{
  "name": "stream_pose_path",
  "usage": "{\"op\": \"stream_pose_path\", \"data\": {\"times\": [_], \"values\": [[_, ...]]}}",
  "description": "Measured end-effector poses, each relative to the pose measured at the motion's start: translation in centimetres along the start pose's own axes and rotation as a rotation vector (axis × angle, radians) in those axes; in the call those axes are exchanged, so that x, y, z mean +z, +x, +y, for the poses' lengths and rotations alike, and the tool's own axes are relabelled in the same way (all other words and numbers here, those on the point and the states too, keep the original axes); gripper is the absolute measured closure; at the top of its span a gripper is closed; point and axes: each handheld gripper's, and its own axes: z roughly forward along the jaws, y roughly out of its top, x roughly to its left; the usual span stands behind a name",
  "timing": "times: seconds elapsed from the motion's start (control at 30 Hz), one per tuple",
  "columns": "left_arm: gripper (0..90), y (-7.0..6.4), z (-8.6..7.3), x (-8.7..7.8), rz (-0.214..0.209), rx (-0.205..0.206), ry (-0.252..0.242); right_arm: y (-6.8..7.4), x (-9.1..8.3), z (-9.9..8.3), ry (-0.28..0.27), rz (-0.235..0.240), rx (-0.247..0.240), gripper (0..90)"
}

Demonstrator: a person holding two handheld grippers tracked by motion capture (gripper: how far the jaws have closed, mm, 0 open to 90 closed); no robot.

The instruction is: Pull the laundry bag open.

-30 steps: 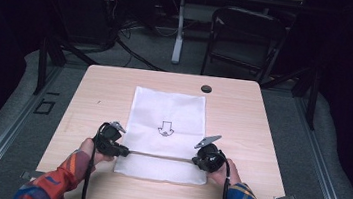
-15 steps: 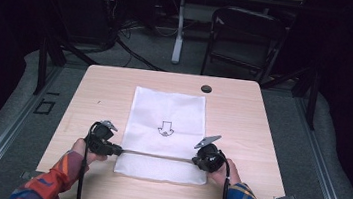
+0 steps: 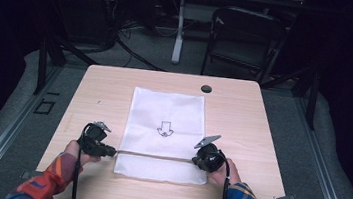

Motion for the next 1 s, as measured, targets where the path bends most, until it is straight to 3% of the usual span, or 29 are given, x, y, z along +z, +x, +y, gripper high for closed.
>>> {"op": "stream_pose_path", "data": {"times": [0.33, 0.5, 0.6, 0.7, 0.77, 0.83, 1.0], "values": [[80.9, 0.0, -0.1, 0.0, -0.007, -0.001, 0.006, 0.0, 0.0, 0.0, -0.008, 0.013, 0.017, 90.0], [77.5, 0.0, 0.0, -0.2, 0.004, -0.002, -0.013, -0.1, 0.0, -0.2, -0.021, 0.012, -0.001, 88.2], [52.6, 0.1, 0.1, -0.6, 0.01, -0.025, -0.043, -0.1, -0.6, 0.0, -0.041, 0.028, 0.001, 69.5], [36.9, 0.2, 0.0, -1.2, 0.022, -0.042, -0.079, -0.2, -1.6, 0.3, -0.06, -0.016, 0.008, 51.9], [28.9, 0.3, -0.1, -1.6, 0.029, -0.051, -0.096, -0.4, -2.4, 0.3, -0.068, -0.012, 0.032, 40.8], [22.7, 0.4, -0.3, -2.0, 0.044, -0.053, -0.11, -0.6, -3.1, 0.2, -0.054, -0.049, 0.034, 29.5], [15.7, 0.7, -0.9, -2.9, 0.079, -0.076, -0.142, -1.4, -5.0, -0.8, -0.051, -0.081, 0.073, 14.5]]}}
